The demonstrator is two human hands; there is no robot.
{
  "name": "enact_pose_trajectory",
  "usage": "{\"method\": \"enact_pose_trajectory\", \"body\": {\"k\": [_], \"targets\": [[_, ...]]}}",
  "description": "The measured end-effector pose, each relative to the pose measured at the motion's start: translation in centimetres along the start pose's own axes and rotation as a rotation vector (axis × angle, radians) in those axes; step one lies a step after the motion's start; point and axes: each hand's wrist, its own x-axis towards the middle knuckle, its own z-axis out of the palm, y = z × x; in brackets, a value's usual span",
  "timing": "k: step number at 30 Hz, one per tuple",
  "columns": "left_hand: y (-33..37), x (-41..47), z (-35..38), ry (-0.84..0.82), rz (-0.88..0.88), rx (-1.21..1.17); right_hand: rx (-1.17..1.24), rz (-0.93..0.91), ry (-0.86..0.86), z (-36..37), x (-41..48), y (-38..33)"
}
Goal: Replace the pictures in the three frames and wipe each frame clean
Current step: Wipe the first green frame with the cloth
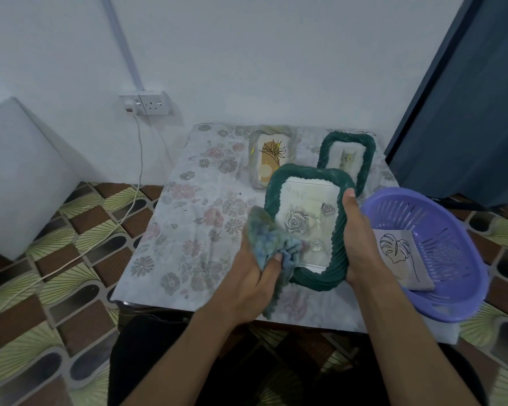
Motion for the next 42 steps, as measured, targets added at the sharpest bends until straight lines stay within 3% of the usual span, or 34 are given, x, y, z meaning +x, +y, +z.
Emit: {"method": "enact_pose_trajectory", "body": {"k": [3, 9, 12, 18, 22, 24, 26, 31, 35, 38, 42], "targets": [[0.8, 2.2, -0.8, 0.102, 0.117, 0.171, -0.124, 0.008, -0.033, 0.2, -0.2, 0.8], [1.3, 6.4, -2.5, 0.221, -0.041, 0.267, -0.227, -0.021, -0.102, 1.4, -1.0, 1.8], [1.1, 6.2, -2.3, 0.151, -0.03, 0.24, -0.235, -0.058, -0.03, 1.8, -1.3, 1.4], [-0.7, 2.2, 0.1, -0.054, 0.17, 0.322, -0.154, -0.072, 0.1, 1.3, -0.5, 1.4], [-2.7, -0.6, 1.2, -0.216, 0.099, 0.344, -0.12, -0.066, 0.173, 0.3, 0.3, 2.0], [-3.5, -1.1, 0.9, -0.298, 0.083, 0.269, -0.078, -0.023, 0.194, -0.2, 0.7, 2.7], [-4.1, -1.1, 0.1, -0.258, 0.003, 0.127, -0.039, 0.015, 0.224, -0.7, 0.8, 3.3], [-2.7, -0.8, -1.5, 0.146, -0.213, -0.245, 0.035, 0.054, 0.217, -1.8, 1.7, 4.7], [-2.7, 1.3, -2.5, 0.458, -0.439, -0.791, 0.101, 0.083, 0.164, -2.0, 1.5, 4.9], [-2.8, 2.4, -3.1, 0.44, -0.418, -1.086, 0.129, 0.083, 0.106, -1.9, 1.4, 4.5], [-3.0, 2.7, -3.9, 0.244, -0.296, -1.307, 0.129, 0.097, 0.056, -1.7, 1.5, 4.3]]}}
